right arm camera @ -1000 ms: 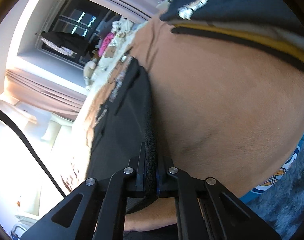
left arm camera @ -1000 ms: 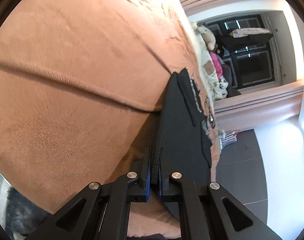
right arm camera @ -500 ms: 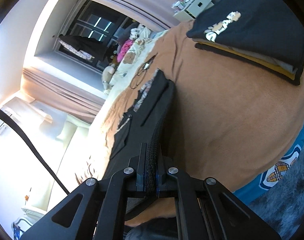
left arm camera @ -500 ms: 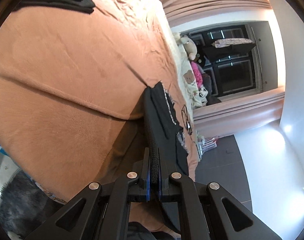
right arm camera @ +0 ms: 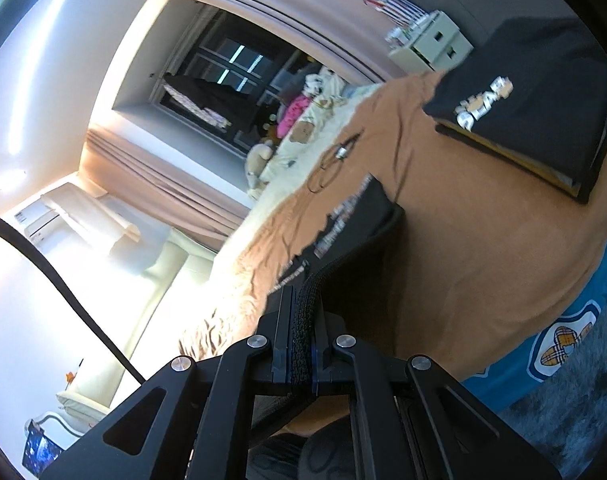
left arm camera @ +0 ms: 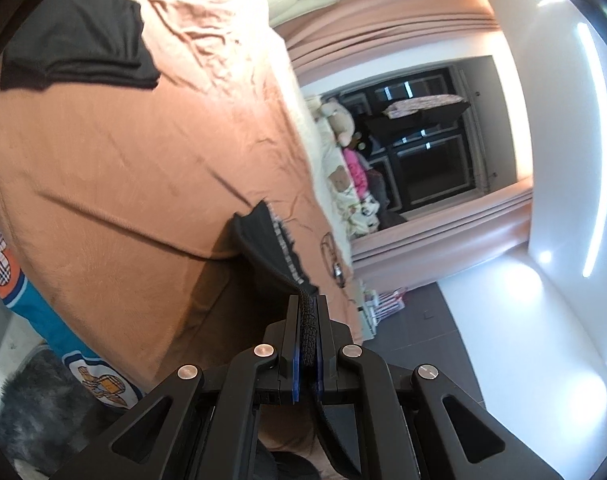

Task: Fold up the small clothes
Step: 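Lift the hem with both grippers and carry it toward the collar, then lay the held hem over the collar with both grippers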

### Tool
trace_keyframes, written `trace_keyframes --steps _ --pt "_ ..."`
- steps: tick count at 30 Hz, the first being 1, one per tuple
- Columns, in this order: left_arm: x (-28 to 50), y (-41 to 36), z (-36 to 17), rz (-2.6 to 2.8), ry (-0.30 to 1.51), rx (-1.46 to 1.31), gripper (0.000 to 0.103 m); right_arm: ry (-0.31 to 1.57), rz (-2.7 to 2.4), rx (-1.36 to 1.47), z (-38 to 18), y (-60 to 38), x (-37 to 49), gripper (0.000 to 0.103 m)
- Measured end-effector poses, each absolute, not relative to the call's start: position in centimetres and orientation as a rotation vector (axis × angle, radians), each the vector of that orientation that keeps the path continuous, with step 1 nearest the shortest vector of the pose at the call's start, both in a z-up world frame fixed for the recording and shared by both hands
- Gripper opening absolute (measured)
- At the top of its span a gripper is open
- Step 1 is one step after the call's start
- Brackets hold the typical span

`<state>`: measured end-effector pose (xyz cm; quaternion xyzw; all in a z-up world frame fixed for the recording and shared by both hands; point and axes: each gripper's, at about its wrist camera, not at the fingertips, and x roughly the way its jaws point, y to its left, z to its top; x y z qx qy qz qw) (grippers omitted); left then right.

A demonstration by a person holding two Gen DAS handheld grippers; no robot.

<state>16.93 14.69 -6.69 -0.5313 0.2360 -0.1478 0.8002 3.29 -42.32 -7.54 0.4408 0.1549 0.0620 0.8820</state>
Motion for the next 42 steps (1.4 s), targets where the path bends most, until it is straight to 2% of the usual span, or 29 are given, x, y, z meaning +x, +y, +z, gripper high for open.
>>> trace_keyframes --steps 11,18,29,42 --pt "10.2 15.9 -3.5 -0.36 0.407 -1.128 0.005 0.268 0.181 0.903 -9.2 -43.0 0.9 0.002" --pt "8.8 16.2 -3.3 -0.387 0.393 -1.122 0.005 0.251 0.189 0.883 -10.2 -43.7 0.7 0.002" --pt "12.4 16.3 -5.0 -0.392 0.437 -1.141 0.005 0.308 0.131 0.858 -10.8 -45.2 6.3 0.002" --pt "21.0 14.9 -1.6 -0.382 0.461 -1.059 0.005 0.309 0.102 0.791 -7.8 -45.8 12.9 0.002"
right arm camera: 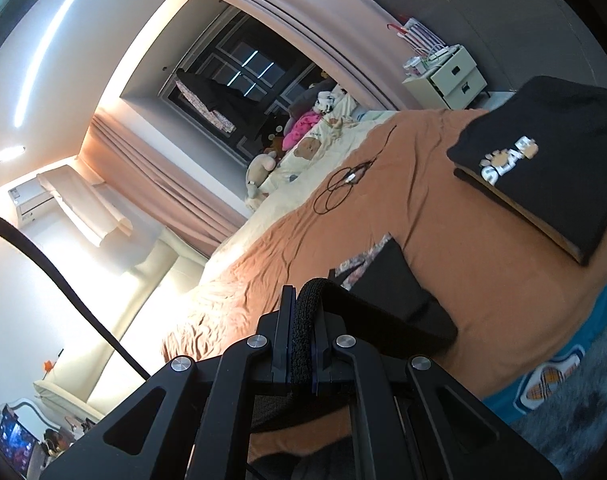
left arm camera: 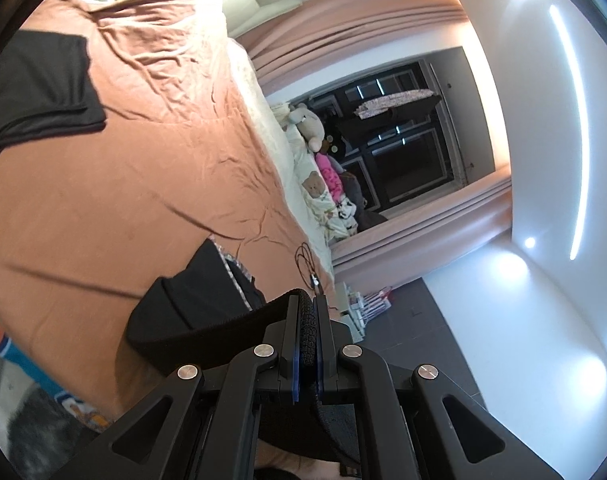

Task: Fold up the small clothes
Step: 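Lay the held hem over the collar with both grippers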

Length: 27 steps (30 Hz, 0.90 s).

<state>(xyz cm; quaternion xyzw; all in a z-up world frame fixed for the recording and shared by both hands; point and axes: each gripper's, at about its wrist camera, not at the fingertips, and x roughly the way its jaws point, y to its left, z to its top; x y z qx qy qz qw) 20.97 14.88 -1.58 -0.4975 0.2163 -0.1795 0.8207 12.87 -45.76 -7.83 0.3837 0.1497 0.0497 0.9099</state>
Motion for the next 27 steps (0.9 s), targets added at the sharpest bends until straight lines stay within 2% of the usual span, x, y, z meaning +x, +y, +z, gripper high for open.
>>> trace_keyframes --steps 12,27 --pt "29.7 12.2 0.2 -0.341 0.526 -0.953 0.005 0.327 0.096 0.725 -6.3 -45.8 19.3 0.002" --pt "39.7 9.8 -3.7 -0.255 0.675 -0.865 0.005 0.443 0.055 0.7 -5.7 -45.6 25.7 0.002"
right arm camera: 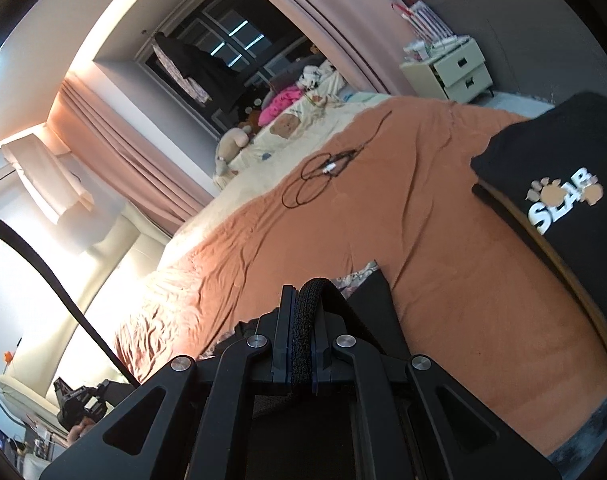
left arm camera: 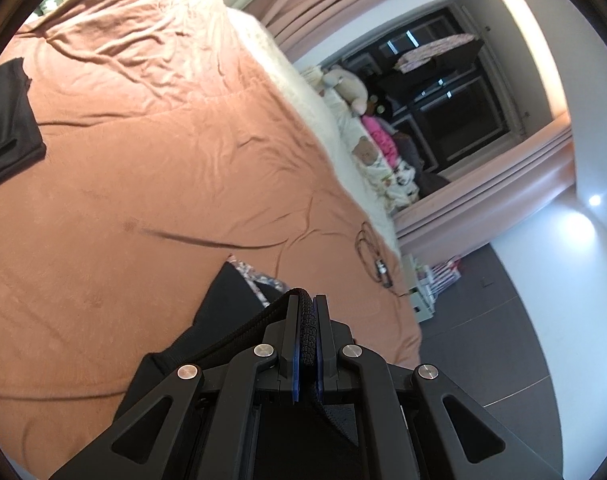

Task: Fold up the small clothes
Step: 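Lay the held hem over the collar with both grippers, then open both grippers and release the hem onto the folded shirt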

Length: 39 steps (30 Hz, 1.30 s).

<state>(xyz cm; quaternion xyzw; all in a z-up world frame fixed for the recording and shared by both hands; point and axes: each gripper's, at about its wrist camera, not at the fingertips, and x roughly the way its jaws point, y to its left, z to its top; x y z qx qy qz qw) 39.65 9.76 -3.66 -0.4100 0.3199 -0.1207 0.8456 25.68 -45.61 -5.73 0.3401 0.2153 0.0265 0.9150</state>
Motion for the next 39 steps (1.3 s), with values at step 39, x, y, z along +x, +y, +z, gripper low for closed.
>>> trace_keyframes --steps 39 --pt "58.4 6.1 -15.0 -0.027 0.968 -0.538 0.005 0.774 -0.103 0.566 -6.1 -43.4 42.2 0.002"
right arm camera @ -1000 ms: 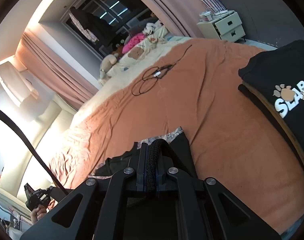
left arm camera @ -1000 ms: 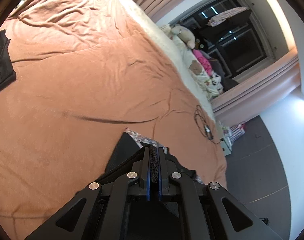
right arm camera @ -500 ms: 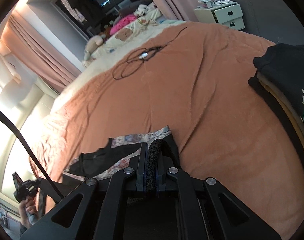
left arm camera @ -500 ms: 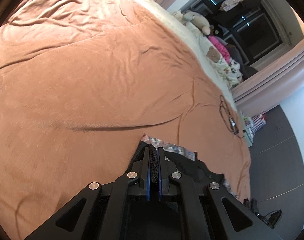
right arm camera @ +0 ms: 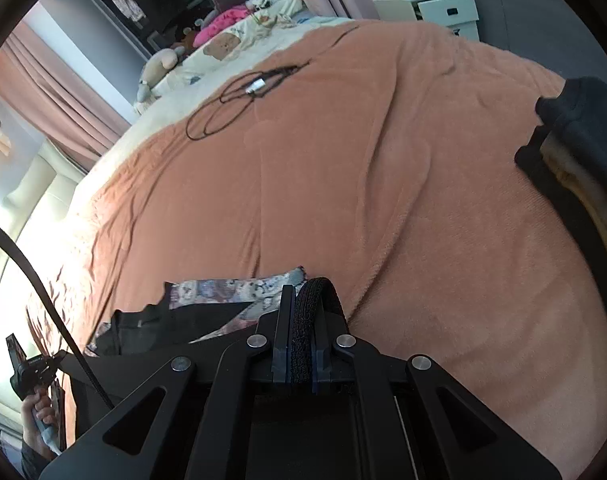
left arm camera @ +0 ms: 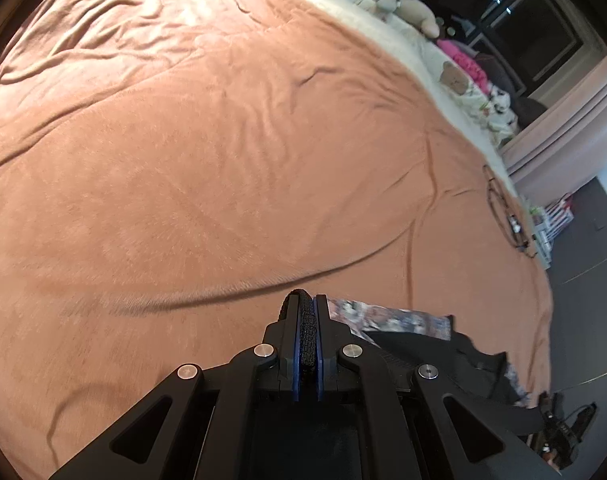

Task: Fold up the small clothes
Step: 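Open both grippers and release the hem onto the folded shirt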

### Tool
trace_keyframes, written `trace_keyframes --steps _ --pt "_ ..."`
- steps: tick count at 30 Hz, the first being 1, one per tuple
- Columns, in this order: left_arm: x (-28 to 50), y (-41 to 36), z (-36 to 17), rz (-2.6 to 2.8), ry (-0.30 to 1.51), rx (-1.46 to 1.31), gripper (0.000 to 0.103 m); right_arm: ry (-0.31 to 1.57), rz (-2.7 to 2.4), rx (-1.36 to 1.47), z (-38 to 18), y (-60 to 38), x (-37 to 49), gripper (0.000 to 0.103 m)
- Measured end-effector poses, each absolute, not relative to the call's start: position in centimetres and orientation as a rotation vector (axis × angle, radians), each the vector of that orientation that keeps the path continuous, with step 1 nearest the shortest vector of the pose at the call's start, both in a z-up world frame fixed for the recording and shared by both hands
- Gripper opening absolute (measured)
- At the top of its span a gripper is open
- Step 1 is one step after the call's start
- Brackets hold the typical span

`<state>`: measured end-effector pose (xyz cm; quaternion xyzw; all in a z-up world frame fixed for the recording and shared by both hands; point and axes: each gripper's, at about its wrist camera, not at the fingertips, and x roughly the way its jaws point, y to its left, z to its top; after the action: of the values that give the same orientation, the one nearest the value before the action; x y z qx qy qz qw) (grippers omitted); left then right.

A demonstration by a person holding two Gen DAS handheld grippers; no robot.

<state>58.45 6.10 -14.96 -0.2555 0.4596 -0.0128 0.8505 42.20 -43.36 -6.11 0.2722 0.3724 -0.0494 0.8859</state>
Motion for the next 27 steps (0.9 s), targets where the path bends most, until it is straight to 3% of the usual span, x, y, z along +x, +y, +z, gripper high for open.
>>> trace_keyframes --steps 8,13,15,16,17,18,19,21,27 --pt "61.0 5.6 -18.9 0.021 1.058 -0.49 0.005 0.84 -0.141 0.536 -6.7 -43.3 44.2 0.002" --pt "60.9 5.4 -18.4 0.024 1.074 -0.48 0.006 0.874 -0.123 0.548 -6.4 -43.5 44.6 0.004" --pt "60.6 5.4 -17.9 0.012 1.091 -0.478 0.015 0.868 -0.098 0.557 -5.7 -43.7 44.4 0.01" --pt "60.4 5.5 -17.5 0.008 1.092 -0.473 0.021 0.862 -0.086 0.56 -5.5 -44.1 44.3 0.022" --pt "60.0 5.7 -17.0 0.007 1.085 -0.46 0.038 0.856 -0.075 0.559 -5.0 -44.3 43.9 0.046" --pt "59.6 5.8 -16.4 0.009 1.074 -0.443 0.056 0.831 -0.085 0.538 -4.0 -44.7 42.9 0.059" --pt "59.1 5.8 -15.8 0.004 1.057 -0.42 0.063 0.831 -0.085 0.538 -4.0 -44.7 42.9 0.072" --pt "58.5 5.5 -15.1 -0.013 1.046 -0.365 0.073 0.813 -0.094 0.508 -3.1 -44.8 42.0 0.072" --pt "57.0 4.2 -14.9 -0.061 1.127 -0.167 0.074 0.89 -0.069 0.388 -2.6 -43.9 40.4 0.072"
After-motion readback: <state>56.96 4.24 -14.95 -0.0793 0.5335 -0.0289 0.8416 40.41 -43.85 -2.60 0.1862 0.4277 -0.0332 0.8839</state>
